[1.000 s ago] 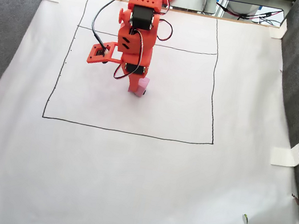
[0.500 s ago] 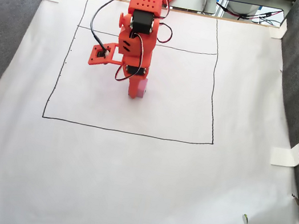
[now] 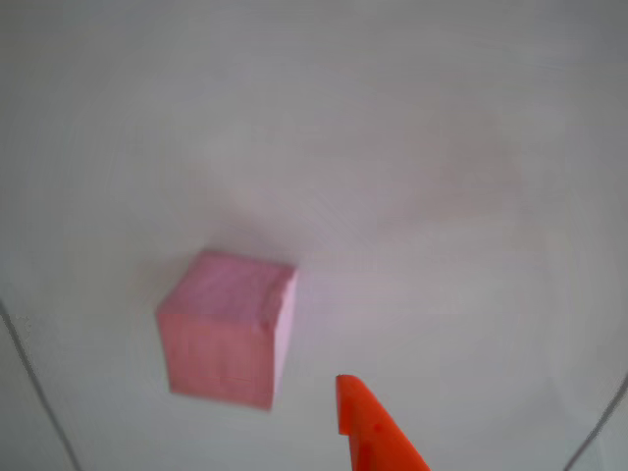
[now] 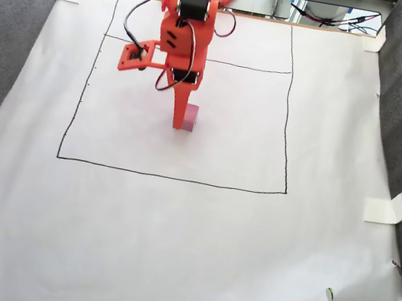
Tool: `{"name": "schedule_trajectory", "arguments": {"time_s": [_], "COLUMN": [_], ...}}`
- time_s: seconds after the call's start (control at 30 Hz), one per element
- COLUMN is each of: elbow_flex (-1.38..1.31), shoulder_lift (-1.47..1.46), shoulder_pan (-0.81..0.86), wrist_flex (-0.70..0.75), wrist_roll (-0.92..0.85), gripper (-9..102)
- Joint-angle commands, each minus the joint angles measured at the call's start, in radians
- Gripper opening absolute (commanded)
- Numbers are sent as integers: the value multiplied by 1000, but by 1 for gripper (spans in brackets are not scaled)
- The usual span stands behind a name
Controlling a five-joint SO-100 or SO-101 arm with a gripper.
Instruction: Grasp the colored block, Place it on the black dot, and then return the arm to the default position.
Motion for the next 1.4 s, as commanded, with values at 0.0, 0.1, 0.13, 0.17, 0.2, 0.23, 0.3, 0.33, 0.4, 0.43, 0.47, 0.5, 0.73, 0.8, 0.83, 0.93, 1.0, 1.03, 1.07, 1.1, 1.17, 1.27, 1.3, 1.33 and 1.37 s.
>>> {"name": "schedule_trajectory", "arguments": {"time_s": [0.0,0.1,0.13,0.17,0.2,0.23,0.3,0.33,0.4,0.43,0.47,0.5,0.73,0.8,0.83,0.93,1.0,1.03,1.07,1.1,1.17,1.27,1.3,1.33,1.37], "elbow_flex": [71,183,215,250,284,319,390,434,517,560,606,657,1019,1109,1152,1284,1356,1385,1410,1419,1407,1374,1374,1379,1390], "shoulder_lift": [161,295,337,382,426,469,563,615,715,765,819,876,1247,1335,1374,1483,1539,1565,1591,1617,1655,1695,1718,1730,1753], "shoulder_pan": [-15,-28,-34,-38,-44,-49,-57,-61,-72,-80,-89,-98,-133,-133,-132,-123,-112,-107,-101,-101,-100,-87,-78,-60,-48], "wrist_flex": [-25,-55,-60,-66,-74,-81,-104,-123,-147,-155,-161,-167,-172,-152,-143,-138,-138,-137,-129,-101,-31,51,61,66,66], "wrist_roll": [-20,-35,-40,-43,-44,-44,-44,-41,-43,-49,-52,-54,-77,-84,-92,-117,-141,-147,-152,-155,-152,-140,-138,-138,-137], "gripper": [46,46,46,46,46,46,46,46,46,44,43,42,36,34,34,33,33,33,33,33,31,28,28,28,27]}}
